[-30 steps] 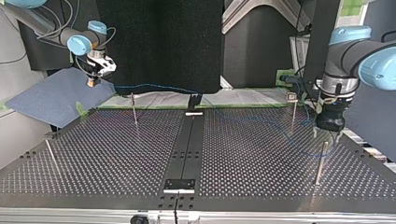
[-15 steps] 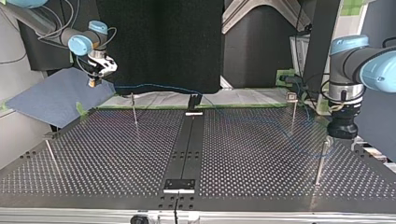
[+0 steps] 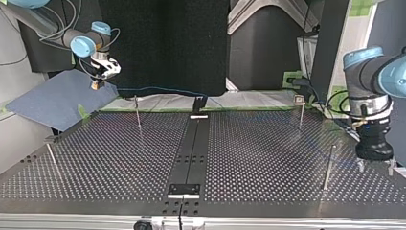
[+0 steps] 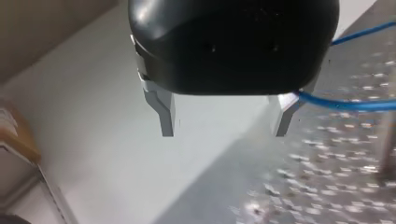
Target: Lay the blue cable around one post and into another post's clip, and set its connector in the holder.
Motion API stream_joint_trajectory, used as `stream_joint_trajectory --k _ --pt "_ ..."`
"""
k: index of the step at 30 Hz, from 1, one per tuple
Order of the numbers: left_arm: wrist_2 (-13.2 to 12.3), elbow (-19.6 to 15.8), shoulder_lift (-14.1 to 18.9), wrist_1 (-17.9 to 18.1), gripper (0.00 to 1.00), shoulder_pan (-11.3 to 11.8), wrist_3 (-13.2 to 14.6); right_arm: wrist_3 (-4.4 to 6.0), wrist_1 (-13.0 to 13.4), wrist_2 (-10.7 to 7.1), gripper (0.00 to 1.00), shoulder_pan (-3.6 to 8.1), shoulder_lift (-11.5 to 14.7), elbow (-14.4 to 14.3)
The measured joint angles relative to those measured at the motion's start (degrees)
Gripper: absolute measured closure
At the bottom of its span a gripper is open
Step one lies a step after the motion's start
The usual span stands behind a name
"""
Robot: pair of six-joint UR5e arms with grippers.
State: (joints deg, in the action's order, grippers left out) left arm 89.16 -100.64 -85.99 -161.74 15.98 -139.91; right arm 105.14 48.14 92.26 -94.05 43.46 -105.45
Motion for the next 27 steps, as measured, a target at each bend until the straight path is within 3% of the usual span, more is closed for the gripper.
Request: stream_joint_trajectory --k 12,27 --pt "-1.7 4.6 -0.9 0.1 0.00 -0.9 1.7 0.00 -0.1 -0.01 1.00 -0.25 0.0 0.0" --pt "-2.4 9.2 -7.3 -3.3 0.00 -0.8 6.3 0.00 -0.2 -0.07 1.00 -0.71 0.0 0.0"
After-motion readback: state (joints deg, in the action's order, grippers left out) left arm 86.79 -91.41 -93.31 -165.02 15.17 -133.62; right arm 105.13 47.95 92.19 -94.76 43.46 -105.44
